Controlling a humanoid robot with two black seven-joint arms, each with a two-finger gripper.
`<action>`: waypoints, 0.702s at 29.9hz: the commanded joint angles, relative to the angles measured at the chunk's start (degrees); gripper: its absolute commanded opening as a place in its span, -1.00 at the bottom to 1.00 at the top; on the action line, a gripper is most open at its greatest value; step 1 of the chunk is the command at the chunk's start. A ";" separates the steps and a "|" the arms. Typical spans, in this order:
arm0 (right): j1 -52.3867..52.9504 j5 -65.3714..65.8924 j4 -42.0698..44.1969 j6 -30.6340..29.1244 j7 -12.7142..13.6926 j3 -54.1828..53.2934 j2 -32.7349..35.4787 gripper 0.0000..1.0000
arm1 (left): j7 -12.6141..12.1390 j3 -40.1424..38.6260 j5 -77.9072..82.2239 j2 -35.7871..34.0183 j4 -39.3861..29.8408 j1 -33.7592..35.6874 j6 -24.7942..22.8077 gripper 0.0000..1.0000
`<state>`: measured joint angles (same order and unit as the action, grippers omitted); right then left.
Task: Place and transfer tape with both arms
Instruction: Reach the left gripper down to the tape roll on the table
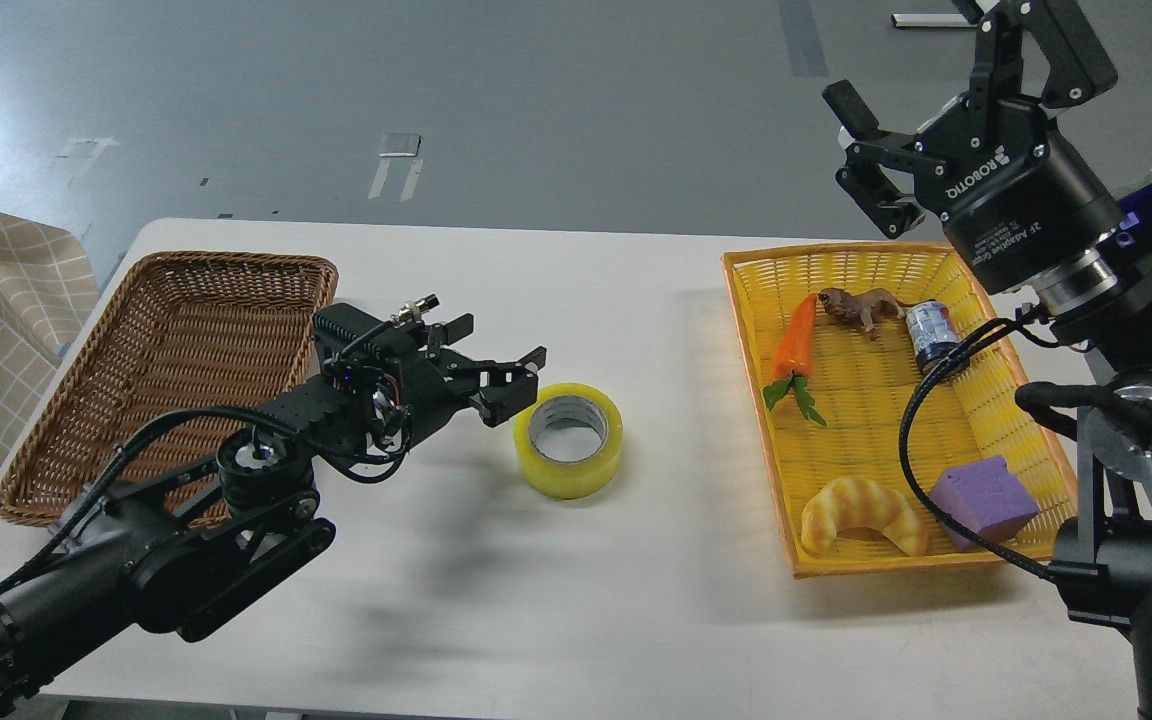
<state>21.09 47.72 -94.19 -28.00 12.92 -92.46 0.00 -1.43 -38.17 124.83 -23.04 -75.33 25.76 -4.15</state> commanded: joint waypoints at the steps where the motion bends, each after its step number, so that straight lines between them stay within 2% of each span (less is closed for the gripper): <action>1: 0.00 0.01 0.06 0.00 0.00 0.09 0.00 1.00 | -2.16 0.11 -0.11 0.54 0.09 0.34 -1.38 0.96; 5: -0.08 0.10 0.06 0.00 0.00 0.18 0.00 1.00 | -4.28 0.11 -0.11 0.72 1.14 0.78 -2.35 0.96; 7: -0.08 0.10 0.15 0.00 0.00 0.18 0.26 1.00 | -4.54 0.20 -0.02 1.33 1.50 1.30 -2.61 0.96; 13: -0.70 0.18 0.33 0.00 0.00 0.27 0.97 1.00 | -6.56 5.02 -0.02 3.09 2.38 2.19 -3.05 0.96; 21: -0.87 0.36 0.24 0.00 0.00 0.27 0.97 1.00 | -7.09 6.09 0.07 5.82 1.76 2.27 -3.05 0.96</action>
<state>20.23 47.99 -93.87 -28.00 12.92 -92.19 1.05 -8.29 -32.19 124.85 -17.45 -73.45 28.04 -7.21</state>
